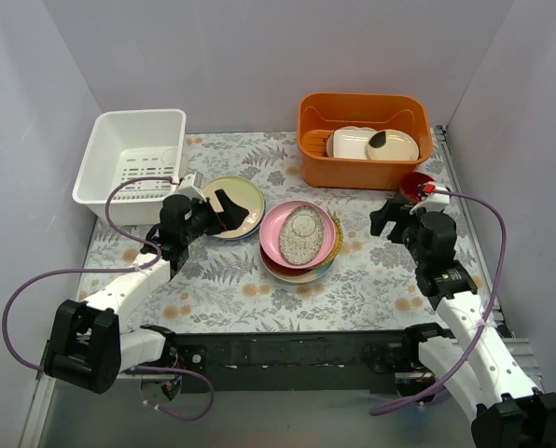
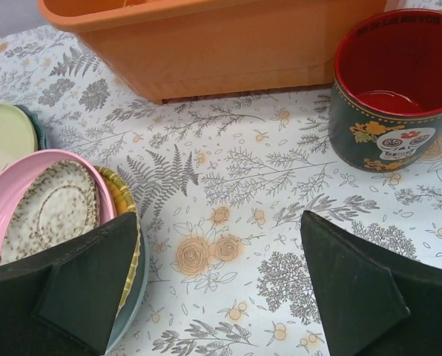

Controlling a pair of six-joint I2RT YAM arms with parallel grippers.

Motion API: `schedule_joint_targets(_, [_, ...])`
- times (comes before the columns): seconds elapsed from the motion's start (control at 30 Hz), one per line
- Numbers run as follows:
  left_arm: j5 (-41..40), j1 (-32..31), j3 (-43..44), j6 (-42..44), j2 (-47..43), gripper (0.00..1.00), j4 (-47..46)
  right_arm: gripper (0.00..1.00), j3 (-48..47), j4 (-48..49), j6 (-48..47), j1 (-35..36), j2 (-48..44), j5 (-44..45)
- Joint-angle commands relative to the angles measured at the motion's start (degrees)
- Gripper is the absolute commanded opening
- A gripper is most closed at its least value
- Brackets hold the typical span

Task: Place the plates into the plastic bin on the countertop
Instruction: Pick up the plate at the center of the board.

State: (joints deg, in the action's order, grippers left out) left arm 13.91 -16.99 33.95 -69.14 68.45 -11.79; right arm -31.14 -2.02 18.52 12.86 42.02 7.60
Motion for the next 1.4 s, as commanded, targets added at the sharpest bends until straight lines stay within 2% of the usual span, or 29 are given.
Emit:
schedule_joint_targets(0.0, [0.86,-0.14,3.03,-1.43,-3.23,0.98,3.33,0.98,-2.35,-0.97,0.37,0.06,-2.29,-2.41])
schedule_joint_targets(0.13, [2.34,-0.14,2.96,-2.57,-5.6,0.98,3.27,0.98,-1.56,-1.32,1.25,-0.03,-4.22,-4.86])
schedule_joint_targets(0.3, [6.55,0.03,-1.78,-6.34,-10.78,0.98,-5.84,0.98,-1.65,-3.07,1.43,0.06,-4.05,-6.19])
schedule_joint_targets(0.4, [10.34,0.29,-2.4,-8.02,-11.84,0.98,-7.72,0.98,-0.51,-2.29,2.13,0.06,-4.58,-7.16])
schedule_joint_targets(0.53, [11.05,0.21,0.92,-7.59,-11.85,0.98,-5.18,0.98,-0.68,0.18,2.39,0.06,-2.91,-12.16])
schedule_joint_targets(0.7, [8.77,0.29,4.45,-5.13,-9.92,0.98,-1.75,0.98,-6.29,0.0,1.25,0.06,3.49,-15.85])
schedule_joint_targets(1.07, [10.17,0.21,12.18,-1.61,1.86,0.98,4.4,0.97,-13.25,0.35,0.11,0.06,14.05,-25.26])
schedule_joint_targets(1.37, [8.94,0.29,14.38,-0.03,2.31,0.98,9.23,0.91,-15.18,1.49,1.42,0.23,18.01,-31.5])
